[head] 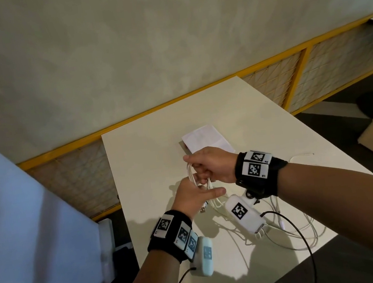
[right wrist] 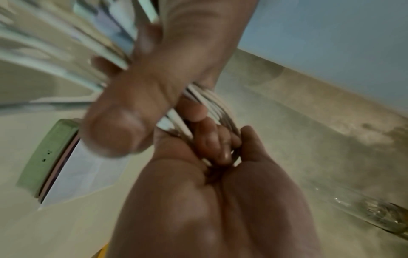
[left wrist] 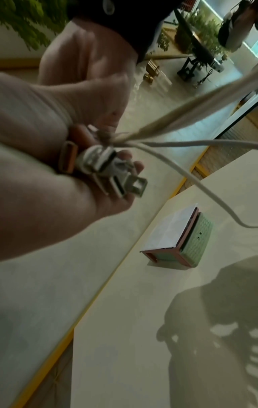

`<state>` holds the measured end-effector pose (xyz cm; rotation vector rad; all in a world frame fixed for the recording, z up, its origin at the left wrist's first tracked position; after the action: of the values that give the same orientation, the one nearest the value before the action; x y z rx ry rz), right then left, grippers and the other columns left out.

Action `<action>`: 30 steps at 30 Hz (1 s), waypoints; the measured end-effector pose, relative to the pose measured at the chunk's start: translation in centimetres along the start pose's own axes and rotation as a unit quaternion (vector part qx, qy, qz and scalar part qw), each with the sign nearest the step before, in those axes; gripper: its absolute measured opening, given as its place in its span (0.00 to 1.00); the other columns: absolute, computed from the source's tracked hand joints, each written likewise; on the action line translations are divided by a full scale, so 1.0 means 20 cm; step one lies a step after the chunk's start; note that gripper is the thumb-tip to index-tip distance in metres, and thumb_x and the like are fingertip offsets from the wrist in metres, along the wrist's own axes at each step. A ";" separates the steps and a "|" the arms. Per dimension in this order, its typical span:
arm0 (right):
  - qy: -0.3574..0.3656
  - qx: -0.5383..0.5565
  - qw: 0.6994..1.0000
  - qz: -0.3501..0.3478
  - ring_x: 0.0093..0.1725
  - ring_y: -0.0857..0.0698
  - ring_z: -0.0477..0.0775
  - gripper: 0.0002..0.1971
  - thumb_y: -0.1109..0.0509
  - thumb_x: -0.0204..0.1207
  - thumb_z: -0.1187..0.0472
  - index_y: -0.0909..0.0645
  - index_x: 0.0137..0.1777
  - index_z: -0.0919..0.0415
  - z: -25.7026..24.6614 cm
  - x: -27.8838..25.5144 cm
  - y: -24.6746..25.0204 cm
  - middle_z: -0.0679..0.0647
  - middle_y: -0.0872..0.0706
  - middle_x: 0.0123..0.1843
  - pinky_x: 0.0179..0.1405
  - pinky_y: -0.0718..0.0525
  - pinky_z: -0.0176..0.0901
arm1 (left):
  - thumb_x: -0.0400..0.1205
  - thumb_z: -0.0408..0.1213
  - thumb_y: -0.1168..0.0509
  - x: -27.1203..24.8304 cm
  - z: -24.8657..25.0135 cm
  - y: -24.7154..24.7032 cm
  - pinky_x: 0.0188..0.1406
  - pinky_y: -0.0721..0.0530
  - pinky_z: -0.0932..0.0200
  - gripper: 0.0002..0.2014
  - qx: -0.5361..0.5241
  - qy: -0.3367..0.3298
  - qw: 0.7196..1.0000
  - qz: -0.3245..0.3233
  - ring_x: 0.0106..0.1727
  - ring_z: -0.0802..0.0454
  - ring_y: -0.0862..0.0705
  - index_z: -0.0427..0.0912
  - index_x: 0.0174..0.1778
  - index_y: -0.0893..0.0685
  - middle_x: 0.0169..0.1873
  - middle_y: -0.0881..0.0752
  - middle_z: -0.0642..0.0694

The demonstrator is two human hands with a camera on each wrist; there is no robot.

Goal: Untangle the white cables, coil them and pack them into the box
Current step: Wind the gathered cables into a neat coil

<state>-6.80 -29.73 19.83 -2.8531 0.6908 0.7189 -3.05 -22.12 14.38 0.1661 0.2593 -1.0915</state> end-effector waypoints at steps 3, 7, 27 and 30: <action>0.015 0.063 0.998 0.012 0.18 0.39 0.48 0.22 0.36 0.80 0.56 0.37 0.25 0.55 -0.01 0.01 -0.02 0.48 0.39 0.17 0.20 0.31 0.38 | 0.64 0.33 0.19 0.01 0.02 0.01 0.26 0.26 0.60 0.12 0.031 -0.003 0.997 0.065 0.26 0.52 0.25 0.39 0.31 0.18 0.24 0.23 0.45; 0.037 0.093 0.995 0.016 0.19 0.41 0.49 0.22 0.39 0.82 0.57 0.39 0.25 0.55 -0.02 0.01 -0.03 0.47 0.39 0.17 0.24 0.35 0.43 | 0.72 0.29 0.27 0.02 0.03 0.01 0.21 0.33 0.65 0.14 0.048 -0.018 0.994 0.098 0.19 0.59 0.33 0.42 0.24 0.22 0.15 0.27 0.55; 0.156 -0.116 0.981 0.017 0.52 0.18 0.43 0.19 0.31 0.72 0.49 0.24 0.61 0.54 -0.10 0.01 0.09 0.49 0.18 0.55 0.54 0.23 0.39 | 0.82 0.34 0.37 0.02 0.04 0.05 0.18 0.31 0.62 0.18 -0.165 0.028 0.976 0.140 0.14 0.51 0.37 0.40 0.25 0.26 0.13 0.36 0.49; 0.071 -0.124 0.981 -0.128 0.52 0.18 0.44 0.39 0.23 0.62 0.56 0.35 0.73 0.58 0.18 0.02 0.02 0.52 0.20 0.57 0.62 0.21 0.49 | 0.82 0.34 0.36 0.03 0.05 0.06 0.15 0.35 0.67 0.16 -0.197 0.024 0.968 0.155 0.12 0.54 0.36 0.37 0.27 0.25 0.12 0.34 0.50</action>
<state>-8.06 -29.41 16.53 -3.1627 0.2536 0.6055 -1.55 -22.39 15.11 -0.1205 0.4725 -0.7080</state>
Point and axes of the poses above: each hand's wrist, its own x-axis towards the middle knuckle, its own y-axis out of the back of the hand, z = x × y, the point moved 6 cm from there along x, towards the middle knuckle
